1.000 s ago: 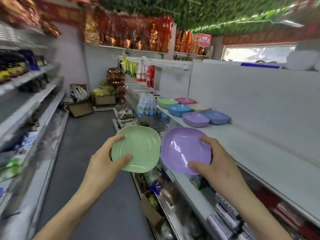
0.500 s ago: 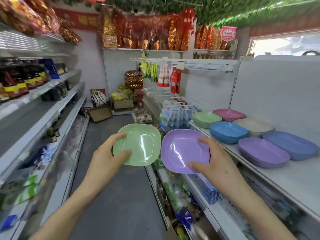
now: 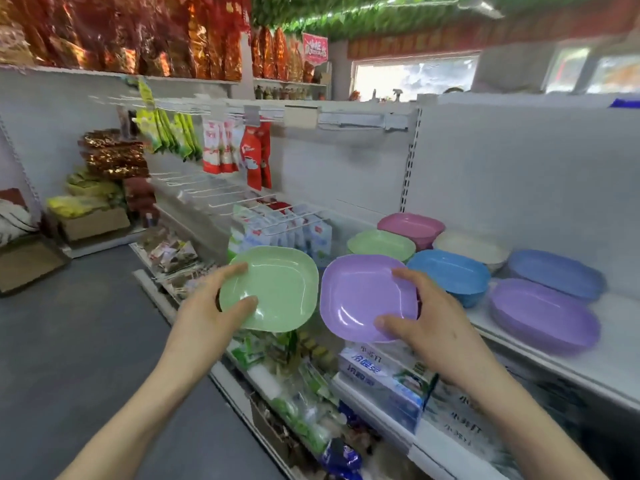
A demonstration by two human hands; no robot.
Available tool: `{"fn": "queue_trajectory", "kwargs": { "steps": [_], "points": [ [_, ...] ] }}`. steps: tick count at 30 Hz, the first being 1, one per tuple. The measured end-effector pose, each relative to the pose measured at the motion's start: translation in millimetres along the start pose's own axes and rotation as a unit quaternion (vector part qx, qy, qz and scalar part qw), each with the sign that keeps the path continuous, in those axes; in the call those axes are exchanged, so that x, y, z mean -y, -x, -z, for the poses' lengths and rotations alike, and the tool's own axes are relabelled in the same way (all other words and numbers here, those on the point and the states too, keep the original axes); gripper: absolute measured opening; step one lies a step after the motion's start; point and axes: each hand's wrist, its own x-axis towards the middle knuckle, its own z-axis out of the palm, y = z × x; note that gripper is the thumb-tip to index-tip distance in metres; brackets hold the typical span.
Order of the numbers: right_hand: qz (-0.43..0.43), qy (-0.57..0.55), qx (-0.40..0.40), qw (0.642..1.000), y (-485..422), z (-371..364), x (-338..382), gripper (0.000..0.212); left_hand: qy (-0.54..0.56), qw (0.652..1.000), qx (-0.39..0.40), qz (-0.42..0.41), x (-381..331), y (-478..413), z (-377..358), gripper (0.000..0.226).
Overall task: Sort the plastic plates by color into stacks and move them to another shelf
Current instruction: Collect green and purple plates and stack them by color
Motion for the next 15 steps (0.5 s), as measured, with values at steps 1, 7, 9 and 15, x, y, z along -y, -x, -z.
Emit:
{"fn": "queue_trajectory", "kwargs": {
  "steps": [1, 7, 9, 15],
  "points": [
    [-0.014, 0.004, -0.015, 1.000, -1.1, 1.5, 2.0, 0.078, 0.007, 1.000, 0.016, -0.008, 1.7, -17.0, -2.7, 0.046],
    [-0.092, 0.046, -0.114, 0.988, 0.2, 29.2, -10.7, 0.079, 0.044, 0.990, 0.117, -0.068, -9.8, -79.2, -52.1, 0.047],
    [-0.108, 0.058, -0.135, 0.983, 0.1, 39.6, -15.5, 0.079, 0.061, 0.984, 0.143, -0.083, -20.8, -89.3, -72.1, 0.047],
    [-0.130, 0.053, -0.186, 0.972, 10.9, 80.9, -40.6, 0.078, 0.088, 0.968, 0.191, -0.135, -61.3, -108.1, -133.2, 0.047]
  ]
}}
